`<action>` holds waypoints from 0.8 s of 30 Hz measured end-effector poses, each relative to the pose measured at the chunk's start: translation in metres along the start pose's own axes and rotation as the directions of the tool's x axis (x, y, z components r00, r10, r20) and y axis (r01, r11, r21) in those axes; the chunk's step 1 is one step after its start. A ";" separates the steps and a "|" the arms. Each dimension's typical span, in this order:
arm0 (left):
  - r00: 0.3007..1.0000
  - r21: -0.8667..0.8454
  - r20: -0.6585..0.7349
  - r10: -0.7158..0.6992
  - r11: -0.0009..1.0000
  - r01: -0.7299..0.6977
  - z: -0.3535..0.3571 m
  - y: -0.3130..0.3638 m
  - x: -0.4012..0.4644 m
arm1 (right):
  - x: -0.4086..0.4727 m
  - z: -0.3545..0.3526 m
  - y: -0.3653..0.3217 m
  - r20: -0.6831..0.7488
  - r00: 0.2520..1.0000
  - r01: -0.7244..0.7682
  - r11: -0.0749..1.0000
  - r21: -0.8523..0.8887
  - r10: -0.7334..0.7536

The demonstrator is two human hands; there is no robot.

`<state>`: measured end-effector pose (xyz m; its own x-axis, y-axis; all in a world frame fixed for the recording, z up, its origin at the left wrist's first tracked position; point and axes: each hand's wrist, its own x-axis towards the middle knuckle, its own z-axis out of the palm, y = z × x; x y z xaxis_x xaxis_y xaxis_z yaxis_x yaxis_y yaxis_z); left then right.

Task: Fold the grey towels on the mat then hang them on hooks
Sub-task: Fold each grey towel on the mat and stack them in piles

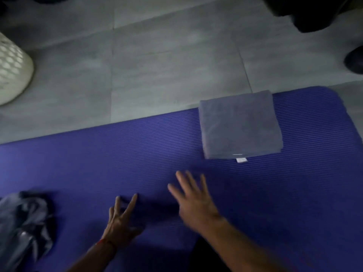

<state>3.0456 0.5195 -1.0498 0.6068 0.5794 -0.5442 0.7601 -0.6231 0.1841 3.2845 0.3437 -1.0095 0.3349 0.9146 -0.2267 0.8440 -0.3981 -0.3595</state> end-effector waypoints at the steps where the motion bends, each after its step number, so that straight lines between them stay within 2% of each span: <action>1: 0.998 0.037 0.047 -0.029 0.999 0.027 -0.009 0.002 -0.011 | -0.012 0.018 -0.035 0.186 0.982 -0.049 0.999 0.022 0.044; 2: 0.988 0.076 0.109 -0.109 0.992 0.101 -0.012 0.001 -0.020 | -0.023 0.034 -0.066 0.350 0.931 -0.122 0.992 0.022 0.106; 3: 0.970 0.106 0.167 -0.176 0.981 0.160 -0.016 0.002 -0.029 | -0.031 0.047 -0.090 0.443 0.880 -0.192 0.981 0.009 0.169; 5: 0.920 0.158 0.302 -0.250 0.965 0.211 -0.020 0.000 -0.037 | -0.037 0.060 -0.119 0.501 0.832 -0.259 0.965 -0.027 0.237; 8: 0.881 0.198 0.415 -0.228 0.967 0.158 -0.023 -0.001 -0.033 | -0.033 0.070 -0.124 0.511 0.805 -0.287 0.952 -0.107 0.300; 13: 0.917 0.206 0.379 -0.125 0.977 0.048 -0.022 -0.009 -0.034 | -0.026 0.077 -0.131 0.544 0.752 -0.349 0.925 -0.149 0.371; 16: 0.945 0.218 0.315 -0.087 0.976 0.017 -0.014 -0.017 -0.034 | -0.025 0.081 -0.129 0.521 0.770 -0.338 0.928 -0.158 0.369; 24: 0.962 0.379 0.272 -0.031 0.922 -0.077 0.000 -0.014 -0.032 | -0.029 0.089 -0.124 0.478 0.804 -0.289 0.935 -0.204 0.353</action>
<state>3.0157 0.5101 -1.0348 0.4965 0.4341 -0.7517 0.5661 -0.8184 -0.0987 3.1326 0.3608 -1.0388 0.3667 0.5608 -0.7423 0.7782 -0.6222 -0.0856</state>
